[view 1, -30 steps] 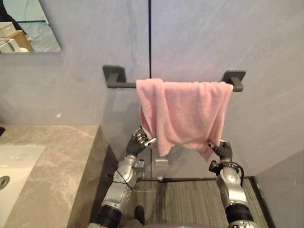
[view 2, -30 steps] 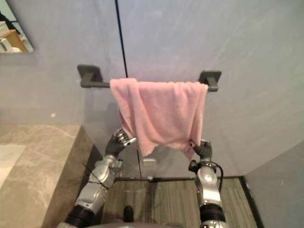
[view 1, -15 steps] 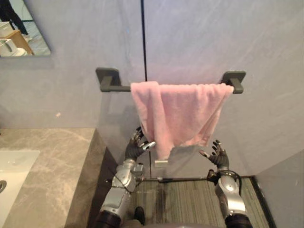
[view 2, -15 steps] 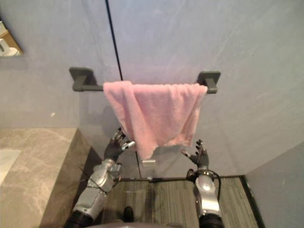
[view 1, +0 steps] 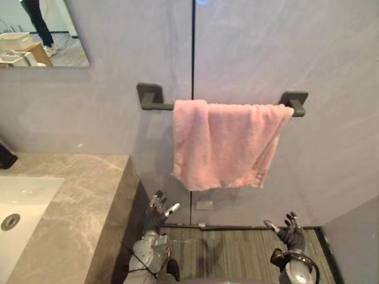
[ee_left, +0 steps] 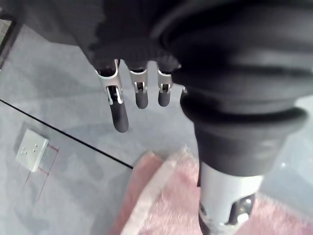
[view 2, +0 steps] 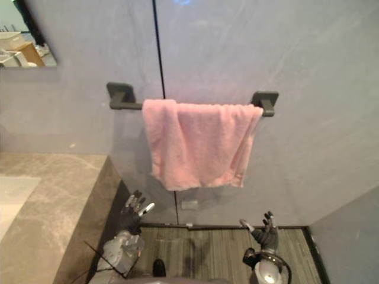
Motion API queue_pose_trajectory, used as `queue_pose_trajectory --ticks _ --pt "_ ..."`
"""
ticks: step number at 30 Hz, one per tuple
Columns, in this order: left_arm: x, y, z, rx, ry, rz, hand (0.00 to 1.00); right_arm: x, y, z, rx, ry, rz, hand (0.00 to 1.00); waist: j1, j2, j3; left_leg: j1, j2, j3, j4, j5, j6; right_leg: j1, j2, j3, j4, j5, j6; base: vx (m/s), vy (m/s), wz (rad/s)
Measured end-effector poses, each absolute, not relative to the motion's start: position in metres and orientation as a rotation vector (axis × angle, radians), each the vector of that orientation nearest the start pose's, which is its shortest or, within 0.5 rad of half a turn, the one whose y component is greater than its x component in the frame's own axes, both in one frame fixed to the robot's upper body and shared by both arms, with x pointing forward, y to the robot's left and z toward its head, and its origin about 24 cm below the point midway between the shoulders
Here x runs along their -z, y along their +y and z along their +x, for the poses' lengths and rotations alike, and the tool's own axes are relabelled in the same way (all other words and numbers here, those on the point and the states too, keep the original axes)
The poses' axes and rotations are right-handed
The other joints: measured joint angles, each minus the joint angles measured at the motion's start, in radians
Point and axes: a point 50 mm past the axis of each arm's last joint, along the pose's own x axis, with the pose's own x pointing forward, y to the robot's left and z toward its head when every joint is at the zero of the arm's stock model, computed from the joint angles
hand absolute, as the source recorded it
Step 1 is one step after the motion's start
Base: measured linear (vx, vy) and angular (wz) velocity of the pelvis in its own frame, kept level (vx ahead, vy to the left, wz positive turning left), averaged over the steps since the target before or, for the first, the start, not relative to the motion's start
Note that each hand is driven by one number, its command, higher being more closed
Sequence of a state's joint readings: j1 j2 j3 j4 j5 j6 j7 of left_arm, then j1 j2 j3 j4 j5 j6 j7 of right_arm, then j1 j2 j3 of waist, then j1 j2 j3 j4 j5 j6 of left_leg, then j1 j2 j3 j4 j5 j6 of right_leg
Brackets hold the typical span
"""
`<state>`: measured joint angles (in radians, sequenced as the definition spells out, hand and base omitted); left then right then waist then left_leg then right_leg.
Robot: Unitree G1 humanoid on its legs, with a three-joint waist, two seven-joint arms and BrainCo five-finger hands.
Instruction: Organize washtable
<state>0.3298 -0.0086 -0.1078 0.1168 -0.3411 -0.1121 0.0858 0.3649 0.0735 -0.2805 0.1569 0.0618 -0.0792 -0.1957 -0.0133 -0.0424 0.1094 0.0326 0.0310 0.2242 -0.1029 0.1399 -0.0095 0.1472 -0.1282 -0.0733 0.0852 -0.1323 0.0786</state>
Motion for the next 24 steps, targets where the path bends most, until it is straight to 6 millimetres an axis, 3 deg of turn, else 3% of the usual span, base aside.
queue_pose_trajectory --ticks 6,8,13,21,24 --pt "0.025 0.172 0.166 -0.263 0.245 -0.320 0.00 0.022 -0.257 0.129 0.767 0.271 0.019 0.00 0.001 -0.004 -0.001 0.008 -0.010 0.013 0.000 -0.001 0.001 0.000 -0.015 -0.005 0.017 -0.009 0.000 0.01 0.002 -0.01" --pt "0.012 0.186 0.166 -0.321 0.183 -0.280 0.00 0.002 -0.273 0.125 0.866 0.189 -0.014 0.00 0.003 -0.005 -0.002 0.013 -0.011 0.013 0.000 -0.001 0.002 0.003 -0.016 -0.006 0.020 -0.014 -0.002 0.02 -0.004 0.00" --pt "-0.032 0.207 0.171 -0.426 -0.020 -0.223 0.00 -0.054 -0.288 0.126 0.963 -0.054 -0.117 0.00 0.001 -0.005 -0.004 0.016 -0.007 0.016 0.001 -0.001 0.002 0.005 -0.014 -0.007 0.018 -0.014 -0.002 0.00 0.000 0.00" --pt "-0.146 0.219 0.160 -0.517 -0.596 -0.123 0.00 -0.153 -0.266 0.142 0.914 -0.590 -0.200 0.00 0.001 -0.015 -0.027 0.034 -0.013 0.010 0.000 -0.001 0.002 0.026 -0.016 -0.011 0.017 -0.014 -0.001 0.00 0.000 0.01" --pt "-0.166 0.218 0.157 -0.523 -0.731 -0.146 0.00 -0.171 -0.255 0.149 0.847 -0.720 -0.171 0.00 0.000 -0.009 -0.039 0.035 -0.017 -0.004 0.000 -0.001 0.001 0.027 -0.016 -0.010 0.019 -0.015 0.000 -0.01 0.003 0.01"
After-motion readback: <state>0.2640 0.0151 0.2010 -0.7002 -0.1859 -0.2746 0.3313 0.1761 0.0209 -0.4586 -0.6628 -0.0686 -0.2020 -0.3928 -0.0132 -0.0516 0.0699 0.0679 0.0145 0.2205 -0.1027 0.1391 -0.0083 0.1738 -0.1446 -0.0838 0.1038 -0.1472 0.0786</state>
